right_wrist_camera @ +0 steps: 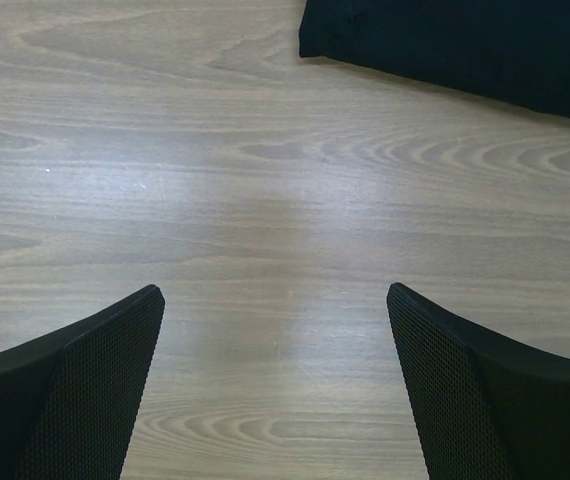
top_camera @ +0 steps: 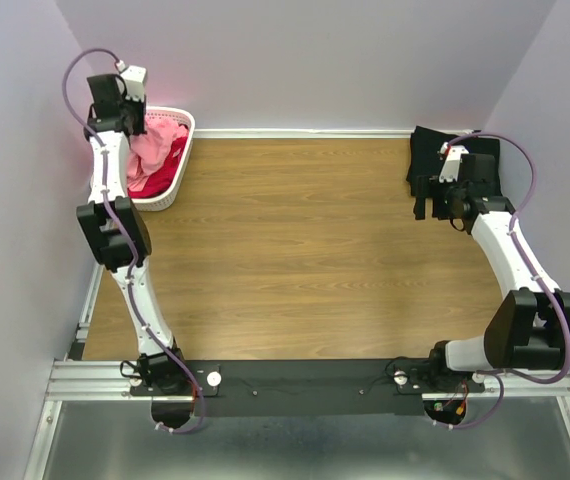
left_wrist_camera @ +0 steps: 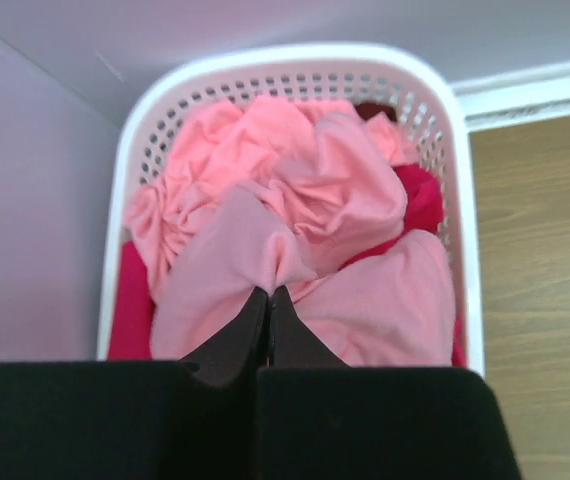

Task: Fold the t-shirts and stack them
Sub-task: Grab the tshirt from the pile, then move the tshirt to the center of the board

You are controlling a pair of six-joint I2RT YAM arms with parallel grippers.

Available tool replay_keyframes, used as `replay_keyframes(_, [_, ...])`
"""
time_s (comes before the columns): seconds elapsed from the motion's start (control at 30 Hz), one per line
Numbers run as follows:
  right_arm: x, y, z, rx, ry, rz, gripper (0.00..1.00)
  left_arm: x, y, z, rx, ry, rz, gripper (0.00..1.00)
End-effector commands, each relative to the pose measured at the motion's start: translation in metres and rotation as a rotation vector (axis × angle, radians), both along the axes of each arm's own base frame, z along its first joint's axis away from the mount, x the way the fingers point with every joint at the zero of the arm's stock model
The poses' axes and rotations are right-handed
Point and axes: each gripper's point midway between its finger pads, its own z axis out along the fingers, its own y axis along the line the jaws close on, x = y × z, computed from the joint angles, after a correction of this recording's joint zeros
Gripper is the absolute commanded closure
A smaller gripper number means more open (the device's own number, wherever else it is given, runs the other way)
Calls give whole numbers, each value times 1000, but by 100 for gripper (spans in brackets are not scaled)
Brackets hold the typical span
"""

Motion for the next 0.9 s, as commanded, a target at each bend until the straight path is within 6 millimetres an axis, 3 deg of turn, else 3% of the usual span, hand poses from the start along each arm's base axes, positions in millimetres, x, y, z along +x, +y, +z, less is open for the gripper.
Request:
replay_keyframes(0.0, [-2, -1, 0, 1, 17, -9, 0, -21, -26, 149, -13, -283, -104, 100])
replay_keyframes(0.03, [-2, -1, 0, 2, 15, -8, 0, -29, -31, 173, -23, -326, -117, 100])
replay_keyframes(0.13, [-1, 0, 3, 6, 9, -6, 0, -43, -53, 210, -55, -394, -186, 100])
replay_keyframes(0.27, [2, 2, 7, 17, -1, 2, 0, -80, -91, 286, -96, -535, -276, 100])
replay_keyframes(0.4, [4, 4, 10, 28, -7, 9, 0, -119, -142, 343, -131, -643, -391, 100])
replay_keyframes(0.5, [5, 7, 13, 41, -15, 17, 0, -163, -201, 392, -139, -750, -494, 100])
replay_keyframes(0.53, [5, 8, 14, 45, -18, 22, 0, -163, -200, 393, -141, -756, -487, 100])
replay_keyframes(0.6, [6, 11, 16, 56, -21, 30, 0, -191, -229, 420, -165, -825, -549, 100])
replay_keyframes(0.73, [7, 14, 23, 70, -39, 44, 0, -235, -254, 457, -273, -907, -639, 100])
replay_keyframes(0.8, [8, 16, 26, 75, -48, 51, 0, -250, -268, 463, -293, -919, -710, 100])
replay_keyframes(0.87, [8, 18, 29, 83, -53, 65, 0, -261, -280, 453, -346, -873, -782, 100])
